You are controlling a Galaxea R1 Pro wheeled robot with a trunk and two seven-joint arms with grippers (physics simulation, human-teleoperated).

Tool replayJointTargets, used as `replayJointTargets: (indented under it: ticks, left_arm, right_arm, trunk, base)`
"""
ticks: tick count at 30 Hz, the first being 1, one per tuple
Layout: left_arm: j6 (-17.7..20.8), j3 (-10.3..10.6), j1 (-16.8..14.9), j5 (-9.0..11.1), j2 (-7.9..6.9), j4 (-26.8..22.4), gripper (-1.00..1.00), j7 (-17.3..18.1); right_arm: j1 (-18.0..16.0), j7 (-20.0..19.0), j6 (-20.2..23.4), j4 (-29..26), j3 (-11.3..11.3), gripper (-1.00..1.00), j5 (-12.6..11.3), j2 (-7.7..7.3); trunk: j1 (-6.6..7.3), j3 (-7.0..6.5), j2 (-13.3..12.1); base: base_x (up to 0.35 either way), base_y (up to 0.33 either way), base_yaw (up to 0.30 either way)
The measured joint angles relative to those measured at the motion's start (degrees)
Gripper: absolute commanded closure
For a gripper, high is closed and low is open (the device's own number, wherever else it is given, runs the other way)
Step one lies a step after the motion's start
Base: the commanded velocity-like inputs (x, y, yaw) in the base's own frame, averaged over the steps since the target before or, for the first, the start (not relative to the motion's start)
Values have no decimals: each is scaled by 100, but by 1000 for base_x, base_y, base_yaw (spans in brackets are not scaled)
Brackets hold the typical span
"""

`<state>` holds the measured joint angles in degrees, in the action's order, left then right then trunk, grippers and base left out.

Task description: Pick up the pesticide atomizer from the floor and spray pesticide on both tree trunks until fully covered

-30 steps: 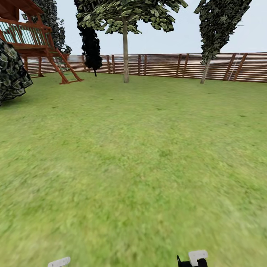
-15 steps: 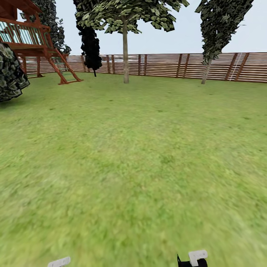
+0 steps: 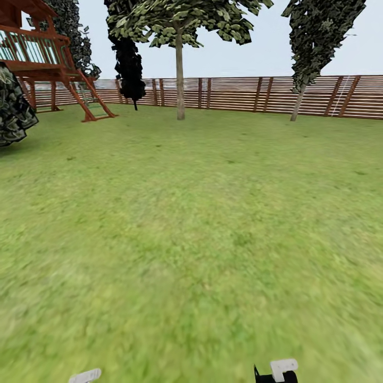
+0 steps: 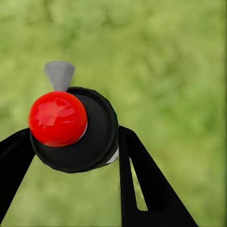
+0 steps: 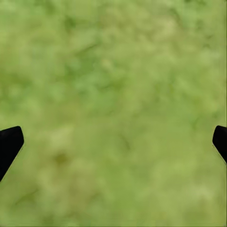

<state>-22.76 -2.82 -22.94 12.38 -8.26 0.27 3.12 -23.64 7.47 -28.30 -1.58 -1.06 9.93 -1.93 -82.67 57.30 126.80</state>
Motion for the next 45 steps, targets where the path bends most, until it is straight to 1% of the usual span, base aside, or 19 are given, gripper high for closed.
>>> replayJointTargets:
  ticks: [45]
  left_arm:
    - [5, -8, 0, -6, -22, -20, 100, -4]
  right_arm:
    - [0, 0, 0, 0, -3, -100, -1, 8]
  trunk:
    - [0, 0, 0]
  base:
    - [339, 0, 0]
